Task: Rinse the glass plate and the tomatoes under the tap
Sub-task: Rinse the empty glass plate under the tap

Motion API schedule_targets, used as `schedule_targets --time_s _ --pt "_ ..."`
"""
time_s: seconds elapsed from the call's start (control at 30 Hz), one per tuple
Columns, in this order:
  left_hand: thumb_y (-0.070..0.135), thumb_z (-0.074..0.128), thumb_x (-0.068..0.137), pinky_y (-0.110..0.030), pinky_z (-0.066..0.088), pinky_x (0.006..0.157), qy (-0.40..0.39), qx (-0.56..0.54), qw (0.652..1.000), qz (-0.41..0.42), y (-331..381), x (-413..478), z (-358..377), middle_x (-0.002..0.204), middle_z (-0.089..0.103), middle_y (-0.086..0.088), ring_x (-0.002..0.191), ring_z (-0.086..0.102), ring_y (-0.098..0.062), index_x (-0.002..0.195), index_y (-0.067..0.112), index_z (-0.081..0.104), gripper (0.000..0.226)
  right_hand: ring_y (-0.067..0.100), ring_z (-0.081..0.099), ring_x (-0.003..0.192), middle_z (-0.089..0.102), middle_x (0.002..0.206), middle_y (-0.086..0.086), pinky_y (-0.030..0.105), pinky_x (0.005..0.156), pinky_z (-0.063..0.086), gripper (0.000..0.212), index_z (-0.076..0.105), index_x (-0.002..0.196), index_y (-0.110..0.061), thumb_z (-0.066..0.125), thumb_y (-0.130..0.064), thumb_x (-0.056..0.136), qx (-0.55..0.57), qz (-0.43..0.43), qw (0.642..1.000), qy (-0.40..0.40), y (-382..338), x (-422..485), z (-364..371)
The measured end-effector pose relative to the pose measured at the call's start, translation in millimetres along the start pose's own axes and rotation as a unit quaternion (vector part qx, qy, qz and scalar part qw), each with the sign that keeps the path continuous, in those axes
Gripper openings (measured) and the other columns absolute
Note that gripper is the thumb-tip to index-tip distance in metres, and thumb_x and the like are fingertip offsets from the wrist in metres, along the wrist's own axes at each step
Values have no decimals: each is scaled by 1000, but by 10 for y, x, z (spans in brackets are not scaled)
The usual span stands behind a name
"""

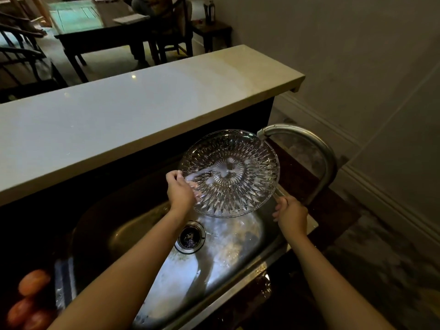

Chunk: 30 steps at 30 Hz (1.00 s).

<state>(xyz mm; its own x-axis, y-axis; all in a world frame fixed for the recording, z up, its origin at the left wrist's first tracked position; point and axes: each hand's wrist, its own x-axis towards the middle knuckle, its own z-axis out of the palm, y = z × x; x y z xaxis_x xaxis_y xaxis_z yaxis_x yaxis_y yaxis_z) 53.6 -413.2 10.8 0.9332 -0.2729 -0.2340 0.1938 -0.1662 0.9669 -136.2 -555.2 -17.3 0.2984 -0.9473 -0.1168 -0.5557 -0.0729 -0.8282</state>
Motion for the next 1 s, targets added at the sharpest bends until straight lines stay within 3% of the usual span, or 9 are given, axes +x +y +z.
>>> schedule_targets --time_s 0.23,0.43,0.6,0.67,0.73,0.8,0.87,0.93,1.0 --pt "23 26 102 -23 40 36 0 12 1000 4 8 -13 4 80 56 -11 51 51 -19 116 16 38 20 37 63 63 52 51 1 51 67 55 37 49 57 -22 43 -16 93 -11 20 999 23 48 52 42" --pt "26 27 102 -26 41 38 2 28 1000 14 -6 26 -23 86 57 -19 51 52 -20 109 19 37 14 21 49 48 48 54 4 34 52 43 27 60 97 11 40 -8 95 64 84 994 5 29 114 79" --pt "26 28 101 -27 42 40 0 29 999 15 -31 37 -55 81 53 -18 50 50 -21 105 21 36 11 39 65 77 66 82 22 52 75 54 41 59 104 -3 30 -32 100 -30 -3 1000 9 -270 -56 -125" --pt "27 28 101 -25 42 36 -10 33 999 15 -37 37 -65 74 52 -11 47 50 -19 110 18 38 16 37 67 76 66 82 23 47 69 57 42 60 92 -15 27 -40 99 21 -50 998 23 -469 -167 -168" --pt "26 30 101 -26 45 38 -19 35 999 18 -58 39 -55 77 53 -10 49 52 -20 112 17 40 17 22 67 60 63 75 11 27 52 54 36 54 83 -24 28 -44 98 91 -25 995 5 -644 -175 -127" --pt "24 33 100 -28 46 42 -21 52 998 16 -82 42 -43 86 55 -13 55 53 -21 113 16 41 18 11 56 45 61 71 -2 20 41 43 28 51 99 -18 32 -39 99 148 46 987 -35 -731 -131 -74" --pt "24 39 98 -27 47 45 -41 124 991 26 -67 42 -13 90 57 -10 59 55 -18 133 14 35 36 15 51 46 66 82 5 24 43 39 26 50 109 -12 33 -29 100 198 83 976 -45 -721 -93 -30" --pt "28 43 96 -31 53 67 -68 318 942 86 -44 34 48 123 49 -16 87 59 -22 148 22 15 59 19 53 51 67 91 15 27 45 39 27 51 107 -11 30 -26 101 218 81 972 -14 -670 -94 1" --pt "42 33 96 -50 32 109 -86 525 824 194 -61 6 131 155 15 -13 136 29 -38 149 28 6 61 16 50 47 66 86 16 25 44 39 33 54 104 -8 28 -28 101 220 66 973 27 -664 -102 27"
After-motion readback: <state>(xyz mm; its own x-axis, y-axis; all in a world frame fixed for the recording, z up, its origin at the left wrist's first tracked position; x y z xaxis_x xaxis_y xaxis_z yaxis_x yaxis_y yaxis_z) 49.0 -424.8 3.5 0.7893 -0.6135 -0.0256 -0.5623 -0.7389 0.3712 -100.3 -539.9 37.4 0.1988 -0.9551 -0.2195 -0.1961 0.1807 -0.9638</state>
